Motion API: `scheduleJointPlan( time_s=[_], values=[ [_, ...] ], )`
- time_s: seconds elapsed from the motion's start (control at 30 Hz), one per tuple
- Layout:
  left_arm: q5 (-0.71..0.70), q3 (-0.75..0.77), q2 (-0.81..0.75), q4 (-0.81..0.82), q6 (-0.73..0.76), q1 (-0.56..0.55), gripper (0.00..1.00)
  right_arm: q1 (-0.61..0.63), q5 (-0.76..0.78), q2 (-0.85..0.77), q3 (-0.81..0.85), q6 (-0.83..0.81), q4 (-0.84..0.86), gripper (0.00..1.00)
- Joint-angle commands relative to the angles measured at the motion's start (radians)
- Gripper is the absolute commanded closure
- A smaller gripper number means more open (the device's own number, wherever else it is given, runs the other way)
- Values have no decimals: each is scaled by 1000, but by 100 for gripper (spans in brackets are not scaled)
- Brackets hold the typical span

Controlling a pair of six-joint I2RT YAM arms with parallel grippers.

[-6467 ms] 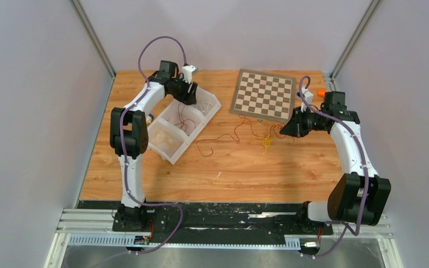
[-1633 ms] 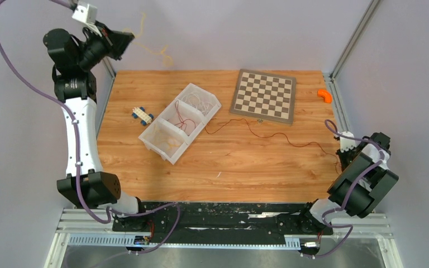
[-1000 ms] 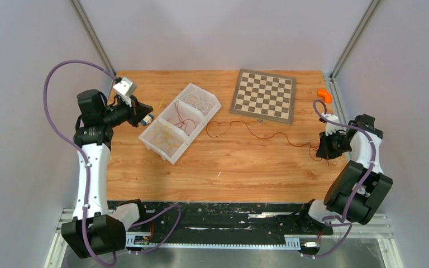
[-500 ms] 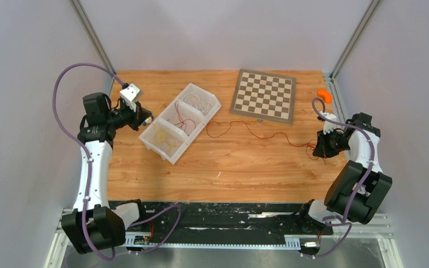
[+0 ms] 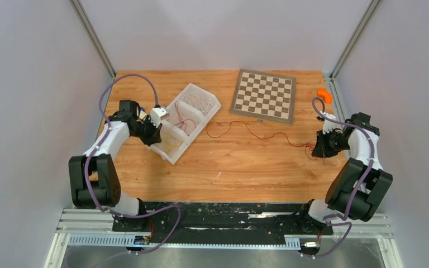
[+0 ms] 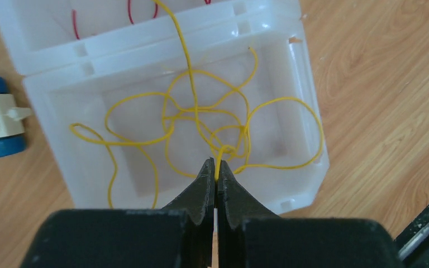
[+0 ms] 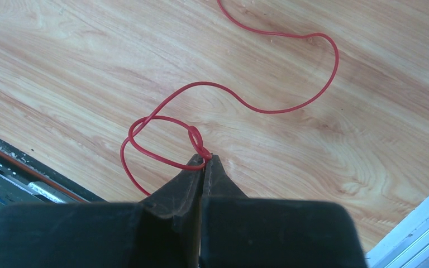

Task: Untangle the cables

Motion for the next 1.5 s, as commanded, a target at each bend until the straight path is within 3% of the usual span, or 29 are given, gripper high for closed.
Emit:
scheduleJointPlan(
  time_s=[0.0,0.17,0.33,0.4,0.43,0.5,0.57,0.73,0.83,0.97,1.03,1.1,1.27,1.47],
  values=[
    [-188,79,143,-3,-17,-71,100,30,-35,-1,53,39,-4,100],
    [-285,135,236,34,-54,-102,100,79,-36,-29,54,73,-6,100],
    [-347,145,269,20,-1,-138,100,125,-53,-57,61,101,-7,100],
    [-324,167,247,-29,2,-139,90,143,-67,-64,69,107,-8,100],
    [-308,177,221,-47,4,-138,74,149,-76,-67,75,110,-12,100],
    [-257,211,166,-107,7,-137,54,160,-102,-72,91,115,-22,100],
    [-205,255,115,-171,17,-136,41,173,-130,-78,107,123,-28,100],
    [-67,384,40,-314,66,-138,25,227,-194,-88,137,154,-31,100],
    [33,417,28,-291,39,-166,22,281,-205,-81,149,175,-19,100],
    [71,401,54,-89,-170,-280,21,362,-197,-43,187,234,30,100],
    [14,377,92,107,-278,-371,20,398,-192,-17,211,256,48,100],
    [-45,400,167,185,-364,-454,19,428,-178,13,237,276,64,100],
    [-107,478,410,255,-532,-592,20,449,-126,82,246,370,130,100],
    [-301,522,566,350,-629,-659,19,466,-151,153,206,468,250,100]
  ],
)
